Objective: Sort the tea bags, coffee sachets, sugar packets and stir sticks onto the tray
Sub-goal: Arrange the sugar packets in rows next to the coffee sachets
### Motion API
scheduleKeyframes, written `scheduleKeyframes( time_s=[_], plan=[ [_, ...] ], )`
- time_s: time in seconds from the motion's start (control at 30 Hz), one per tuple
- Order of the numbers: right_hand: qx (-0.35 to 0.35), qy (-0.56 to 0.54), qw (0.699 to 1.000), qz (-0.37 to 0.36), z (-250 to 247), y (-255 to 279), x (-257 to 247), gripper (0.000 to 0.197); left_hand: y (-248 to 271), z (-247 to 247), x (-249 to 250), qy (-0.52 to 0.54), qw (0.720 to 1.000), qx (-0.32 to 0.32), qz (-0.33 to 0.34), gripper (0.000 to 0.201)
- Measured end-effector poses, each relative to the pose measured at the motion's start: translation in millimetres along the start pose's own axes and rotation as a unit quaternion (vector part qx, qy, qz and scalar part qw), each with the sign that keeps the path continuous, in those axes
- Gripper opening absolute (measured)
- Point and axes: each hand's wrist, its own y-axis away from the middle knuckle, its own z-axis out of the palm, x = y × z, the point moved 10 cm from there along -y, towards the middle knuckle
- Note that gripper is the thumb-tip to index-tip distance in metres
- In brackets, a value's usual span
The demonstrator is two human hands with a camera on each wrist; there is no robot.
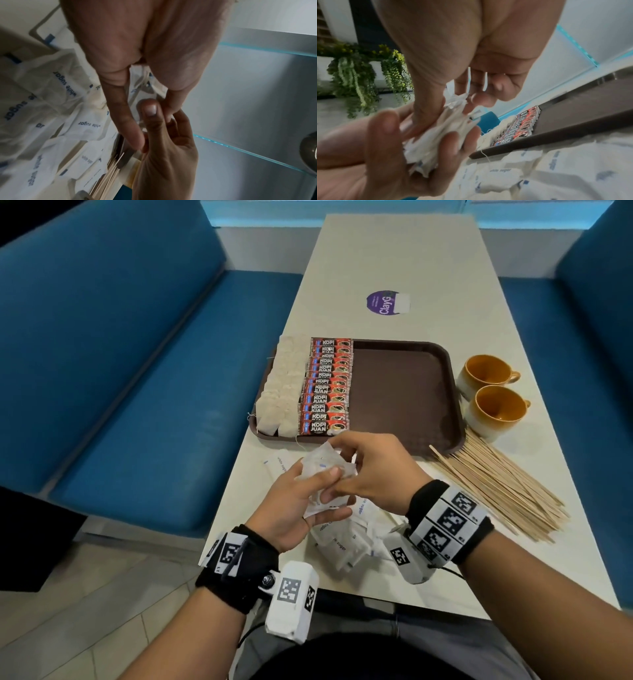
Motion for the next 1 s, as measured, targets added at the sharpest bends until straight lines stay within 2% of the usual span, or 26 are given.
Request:
scheduleKeyframes(
  time_s=[0.07,0.13,0.2,0.27,0.33,0.43,0.5,0.57,0.7,0.83,0.9,1.0],
  plan=[
    [0.001,0.058,0.998,-0.038,-3,1,-6,0.061,0,1,-2,0.005,1.000,-0.003,-0.009,0.031],
    [0.012,0.040,0.998,-0.048,-11,4,-6,0.063,2,-1,-4,0.022,1.000,-0.004,-0.013,0.021],
    [0.059,-0.009,0.998,-0.017,-32,7,4,0.053,3,-9,-5,0.056,0.998,0.007,-0.018,0.017],
    [0.079,0.019,0.996,0.025,-43,9,22,0.039,5,-17,-8,0.111,0.993,0.020,-0.036,0.024],
    [0.018,0.098,0.993,0.065,-30,11,42,0.036,9,-27,-10,0.150,0.987,0.033,-0.047,0.030],
    [-0.094,0.184,0.970,0.127,8,20,68,0.054,14,-40,-7,0.176,0.982,0.049,-0.042,0.036],
    [-0.104,0.205,0.964,0.132,21,22,71,0.055,17,-45,-5,0.175,0.982,0.057,-0.040,0.038],
    [-0.090,0.198,0.968,0.125,22,18,69,0.044,18,-51,-3,0.152,0.985,0.069,-0.035,0.042],
    [-0.059,0.103,0.983,0.141,12,15,71,0.021,18,-56,-1,0.105,0.991,0.083,-0.011,0.049],
    [0.006,0.030,0.995,0.098,-16,18,54,0.016,16,-52,-3,0.075,0.993,0.086,-0.007,0.040],
    [0.023,-0.072,0.995,0.070,-26,19,38,0.011,12,-45,-5,0.070,0.995,0.074,-0.010,0.035],
    [-0.007,-0.230,0.972,0.038,-20,23,13,0.013,8,-29,-7,0.059,0.997,0.052,-0.017,0.041]
  ],
)
